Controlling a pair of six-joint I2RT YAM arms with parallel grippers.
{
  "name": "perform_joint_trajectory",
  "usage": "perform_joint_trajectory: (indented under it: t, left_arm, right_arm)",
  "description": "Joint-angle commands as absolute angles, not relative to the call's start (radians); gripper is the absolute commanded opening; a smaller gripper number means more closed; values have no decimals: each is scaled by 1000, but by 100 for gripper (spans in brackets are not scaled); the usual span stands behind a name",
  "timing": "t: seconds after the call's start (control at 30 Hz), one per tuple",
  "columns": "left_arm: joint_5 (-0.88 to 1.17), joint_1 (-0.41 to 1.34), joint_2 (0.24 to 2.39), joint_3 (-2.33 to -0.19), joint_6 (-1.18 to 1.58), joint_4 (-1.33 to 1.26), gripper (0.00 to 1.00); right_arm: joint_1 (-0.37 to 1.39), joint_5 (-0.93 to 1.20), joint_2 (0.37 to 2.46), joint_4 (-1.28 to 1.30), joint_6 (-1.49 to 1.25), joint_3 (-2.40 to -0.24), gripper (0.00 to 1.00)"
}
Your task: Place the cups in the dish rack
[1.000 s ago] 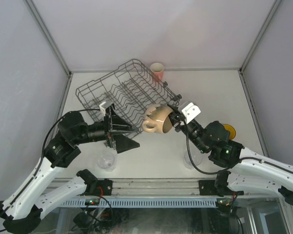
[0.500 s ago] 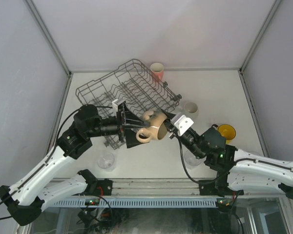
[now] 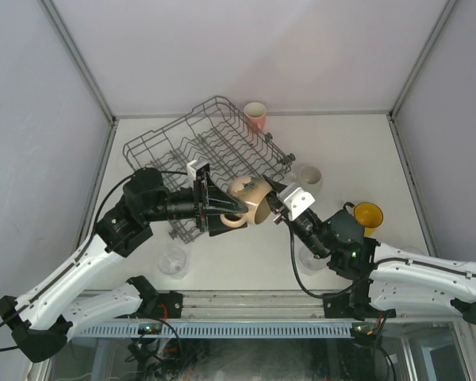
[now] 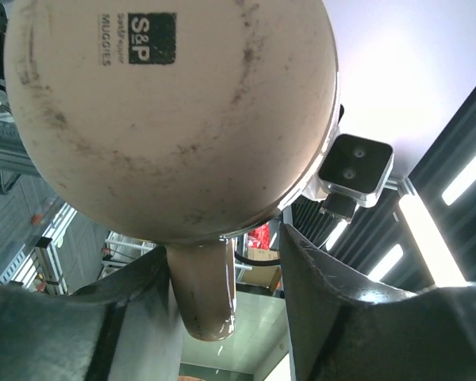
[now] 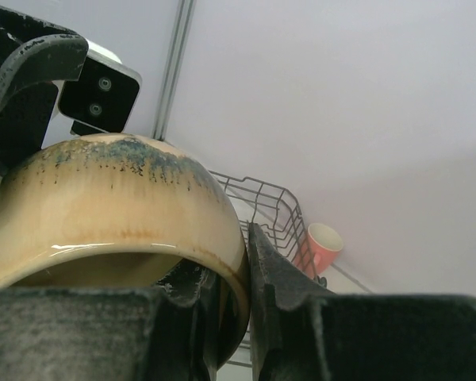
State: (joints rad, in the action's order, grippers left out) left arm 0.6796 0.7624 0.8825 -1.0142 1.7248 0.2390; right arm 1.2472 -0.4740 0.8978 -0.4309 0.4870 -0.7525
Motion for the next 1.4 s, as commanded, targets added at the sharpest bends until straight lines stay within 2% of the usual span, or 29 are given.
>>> perform_joint_trajectory:
  t: [0.0, 0.4, 0.53, 0.73, 0.8, 0.87, 0.93, 1.03, 1.07, 1.13, 1.37]
  left_arm:
    - [647, 765, 865, -1073, 1742, 118, 50]
    - [634, 804, 888, -1079, 1699, 168, 44]
    - [625, 805, 893, -1086, 1673, 202, 39]
    - [602, 805, 896, -1065, 1656, 203, 22]
    - [600, 805, 900, -1055, 1648, 198, 14]
    - [598, 804, 905, -1038, 1638, 183, 2]
    - [593, 804, 910, -1020, 1624, 163, 0]
    - [578, 788, 916, -1018, 1580, 175, 0]
    - [569, 777, 912, -1021, 1565, 183, 0]
    - [554, 743, 906, -1038, 1523, 221, 0]
    - [547, 607, 906, -1106, 1360, 391, 0]
  right_arm:
    - [1244, -457, 853, -526, 471, -760, 0]
    - [1261, -479, 890, -529, 503, -760, 0]
    - [1283, -518, 893, -524, 538, -760, 0]
    - [1324, -574, 905, -523, 594, -761, 0]
    - [1335, -581, 910, -514, 605, -761, 0]
    - [1343, -587, 914, -501, 610, -761, 0]
    - [1344, -590, 917, -492, 602, -760, 1]
    - [1344, -598, 916, -484, 585, -760, 20]
    - [1342, -598, 915, -481, 575, -760, 30]
    - [1336, -598, 908, -477, 558, -760, 40]
    - [1294, -583, 873, -420, 484, -761, 49]
